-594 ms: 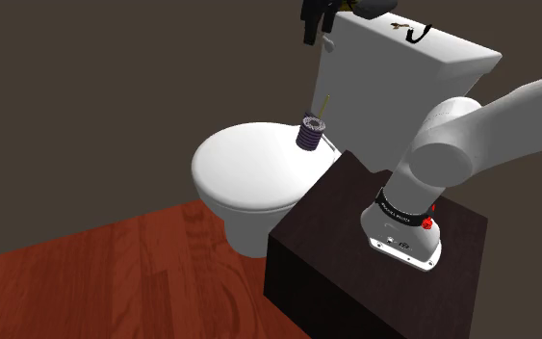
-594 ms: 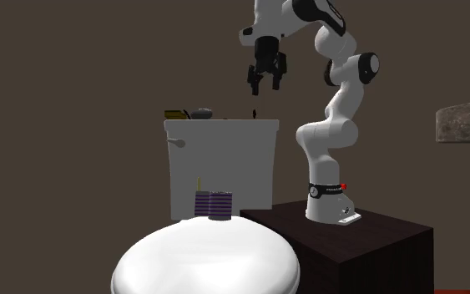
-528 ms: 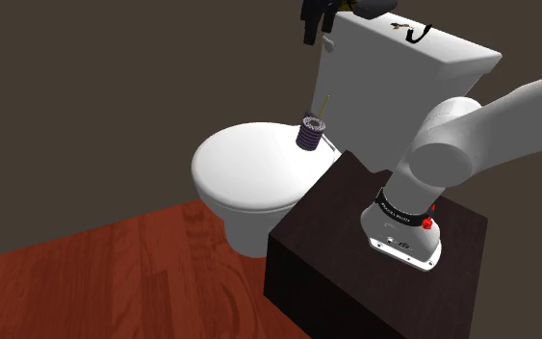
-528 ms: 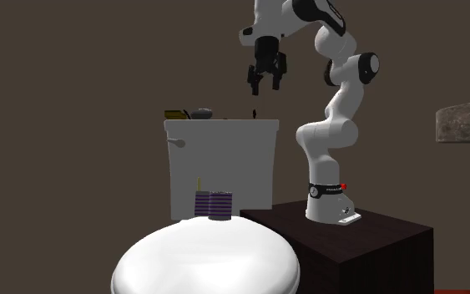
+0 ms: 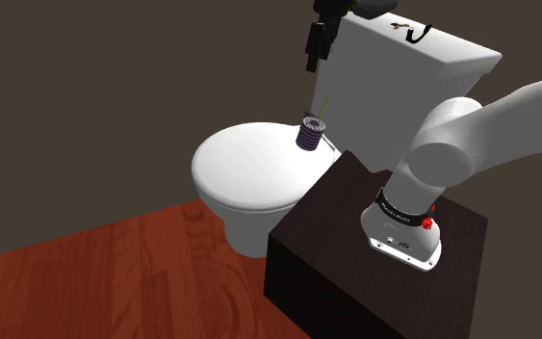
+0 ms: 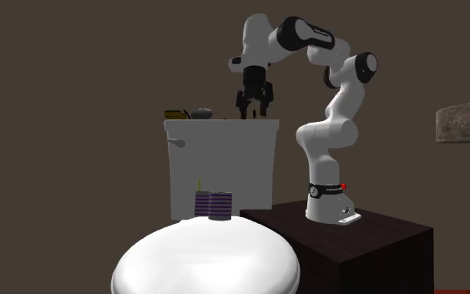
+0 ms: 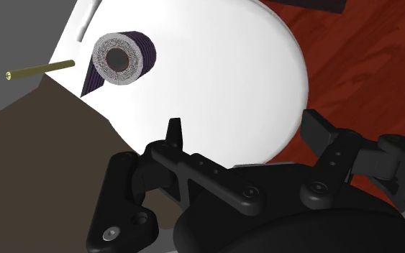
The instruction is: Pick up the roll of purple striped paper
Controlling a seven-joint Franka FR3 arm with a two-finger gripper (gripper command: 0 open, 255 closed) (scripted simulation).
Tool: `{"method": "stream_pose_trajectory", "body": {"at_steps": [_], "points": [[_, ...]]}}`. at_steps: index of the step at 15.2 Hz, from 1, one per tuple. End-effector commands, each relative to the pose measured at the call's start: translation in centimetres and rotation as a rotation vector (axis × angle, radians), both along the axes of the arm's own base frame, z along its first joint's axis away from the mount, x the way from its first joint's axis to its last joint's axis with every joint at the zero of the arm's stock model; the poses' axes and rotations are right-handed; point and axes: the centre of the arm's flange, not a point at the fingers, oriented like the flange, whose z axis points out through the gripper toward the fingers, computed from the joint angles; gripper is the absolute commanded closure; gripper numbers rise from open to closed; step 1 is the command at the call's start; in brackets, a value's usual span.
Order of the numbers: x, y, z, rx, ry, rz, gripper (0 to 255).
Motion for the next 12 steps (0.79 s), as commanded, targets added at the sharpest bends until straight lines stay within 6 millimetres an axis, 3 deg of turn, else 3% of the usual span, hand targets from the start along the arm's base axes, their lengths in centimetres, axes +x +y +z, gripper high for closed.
{"method": "stream_pose_trajectory", "body": {"at_steps": [1,12], "points": [[0.2,-1.8,-2.2,0.008,-0.008,0.020,0],[3.2,-9.9,-14.4,0.054,-0.040,0.124,0]]}}
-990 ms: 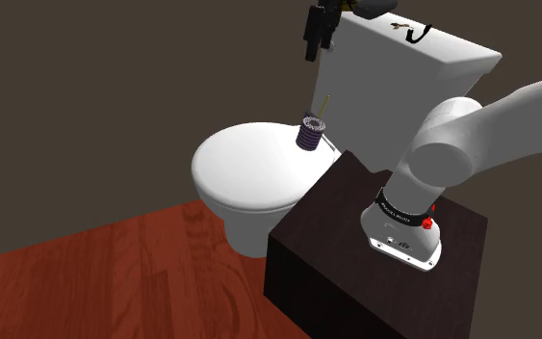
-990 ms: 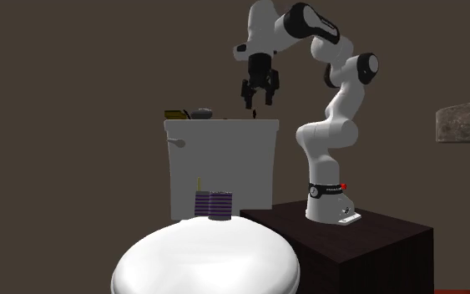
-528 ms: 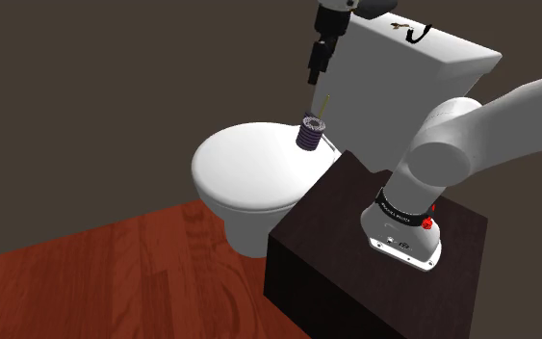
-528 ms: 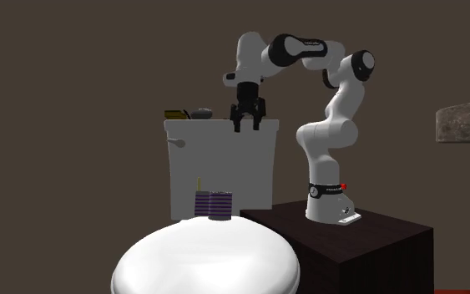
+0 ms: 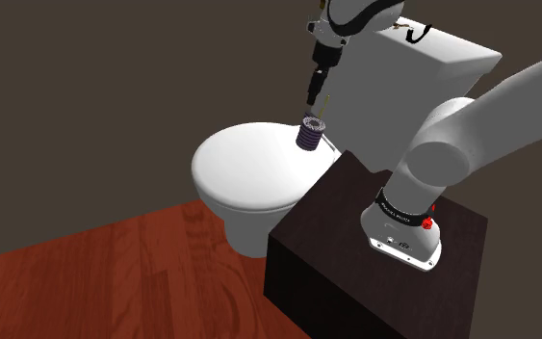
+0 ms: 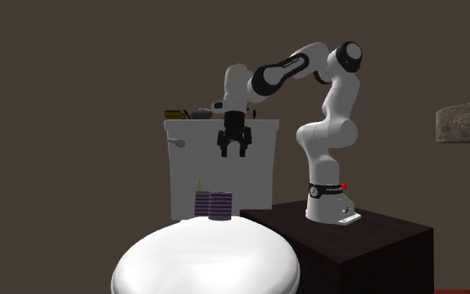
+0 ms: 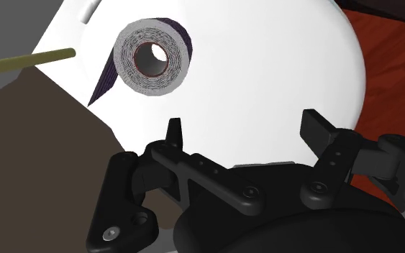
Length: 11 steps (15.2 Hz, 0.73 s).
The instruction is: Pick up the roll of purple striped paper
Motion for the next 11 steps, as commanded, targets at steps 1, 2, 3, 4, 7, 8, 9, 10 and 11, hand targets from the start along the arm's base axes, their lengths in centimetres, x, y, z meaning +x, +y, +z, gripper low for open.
{"method": "stream_pose_trajectory", "body": {"at_steps": [1,2,3,4,7,8,9,10,11], "points": [[0.6,-1.4,-1.9,0.007,-0.009,0.020,0],[1.0,-2.1,-3.1,0.011,-0.012,0.030,0],[1.3,-2.8,-4.2,0.015,-0.014,0.039,0],[1.7,-3.5,-5.3,0.020,-0.017,0.048,0],[2.8,-5.4,-8.7,0.032,-0.026,0.077,0],[3.2,-6.1,-9.8,0.036,-0.029,0.086,0],[3.6,-6.7,-10.9,0.040,-0.032,0.095,0],[3.7,-7.0,-11.4,0.042,-0.033,0.099,0],[3.7,-7.0,-12.0,0.042,-0.033,0.099,0]]}}
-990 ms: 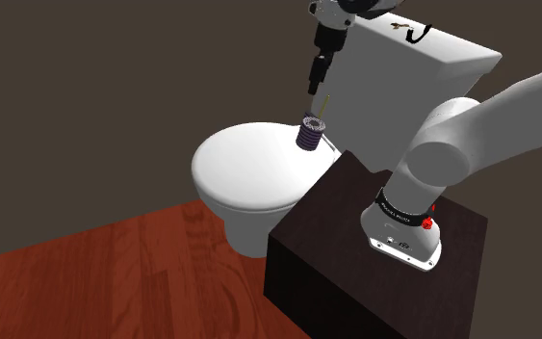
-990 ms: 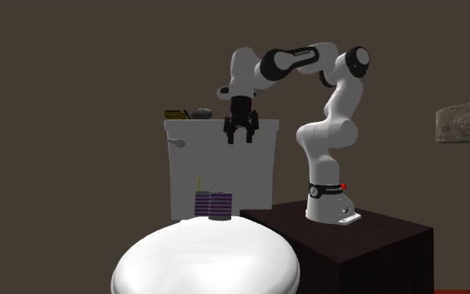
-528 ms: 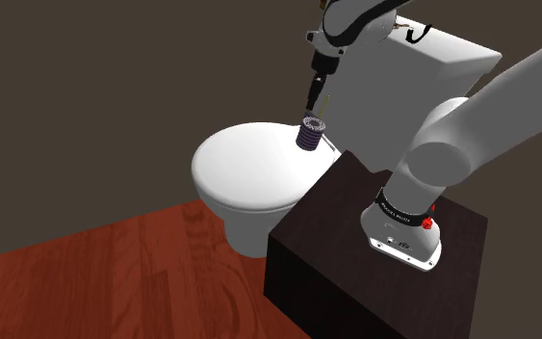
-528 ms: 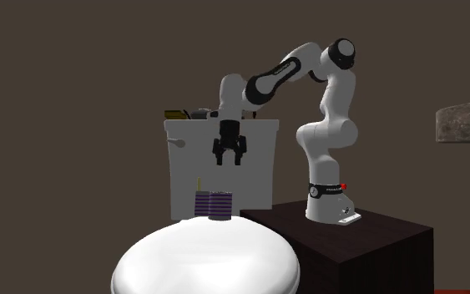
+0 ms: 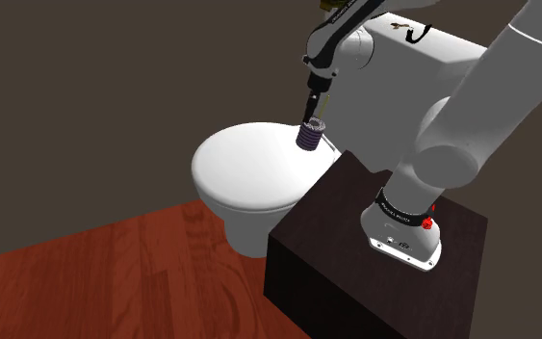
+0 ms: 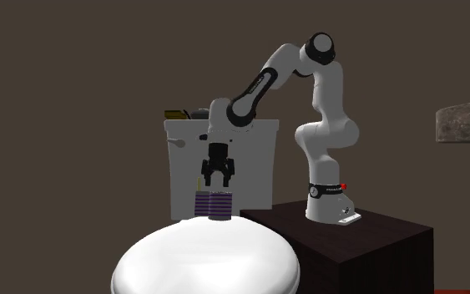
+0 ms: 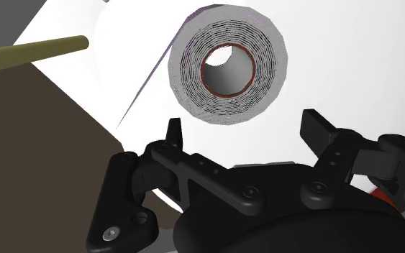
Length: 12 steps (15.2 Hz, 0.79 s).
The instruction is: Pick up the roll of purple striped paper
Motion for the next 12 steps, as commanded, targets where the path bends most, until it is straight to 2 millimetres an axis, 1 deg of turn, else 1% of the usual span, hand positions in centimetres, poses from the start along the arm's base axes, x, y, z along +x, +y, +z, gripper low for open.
{"method": "stream_pose_trajectory", "body": {"at_steps": [1,6,8,9,12], "points": [[0.1,-0.2,-1.1,0.000,-0.003,0.004,0],[0.1,-0.2,-3.7,0.000,-0.003,0.004,0],[0.1,-0.2,-4.0,0.000,-0.003,0.004,0],[0.2,-0.2,-4.0,0.000,-0.003,0.004,255],[0.2,-0.2,-3.9,0.000,-0.003,0.004,255]]}}
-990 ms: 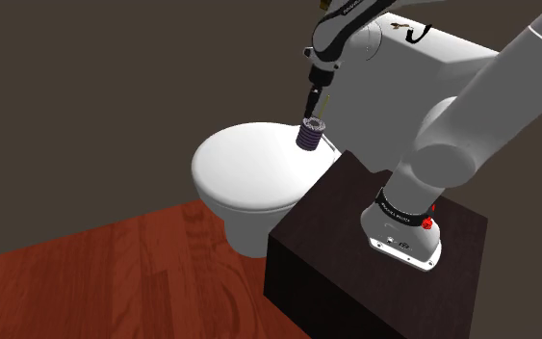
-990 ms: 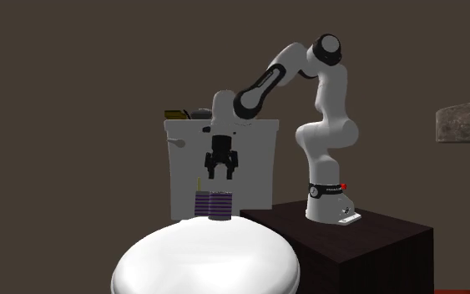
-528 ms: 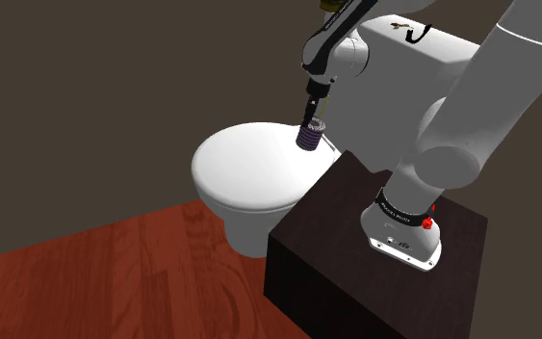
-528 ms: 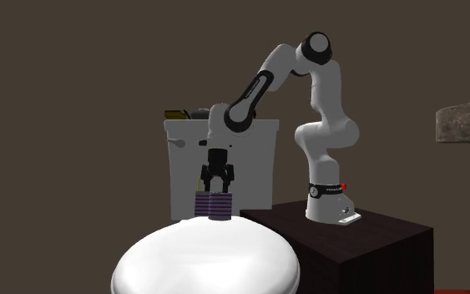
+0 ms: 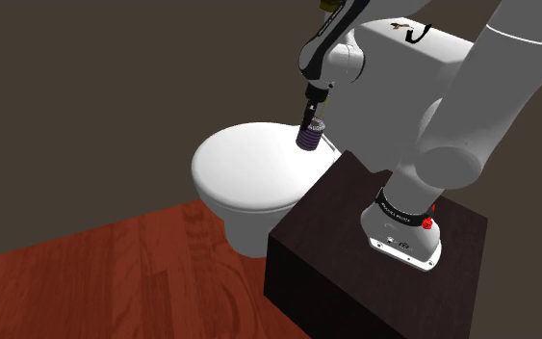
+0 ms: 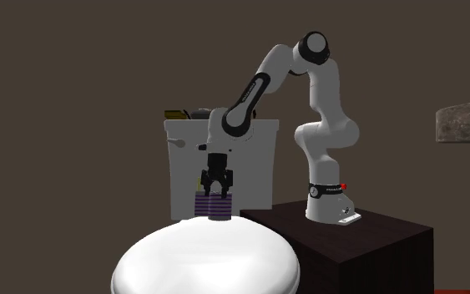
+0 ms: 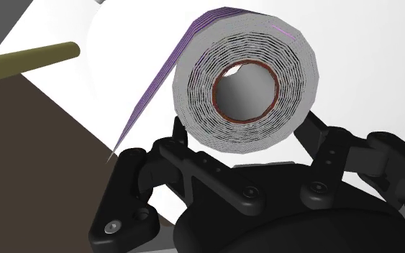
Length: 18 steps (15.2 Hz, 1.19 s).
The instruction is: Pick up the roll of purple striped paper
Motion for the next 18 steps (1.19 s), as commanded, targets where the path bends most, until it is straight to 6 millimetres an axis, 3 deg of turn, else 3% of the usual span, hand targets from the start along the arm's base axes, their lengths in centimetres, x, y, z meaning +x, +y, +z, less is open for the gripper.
{"method": "stream_pose_trajectory", "body": {"at_steps": [1,6,18], "points": [[-0.1,0.0,-0.1,0.000,0.003,-0.001,255],[-0.2,-0.1,-0.2,0.000,0.003,-0.001,255],[-0.2,-0.1,6.1,0.000,0.003,-0.001,255]]}}
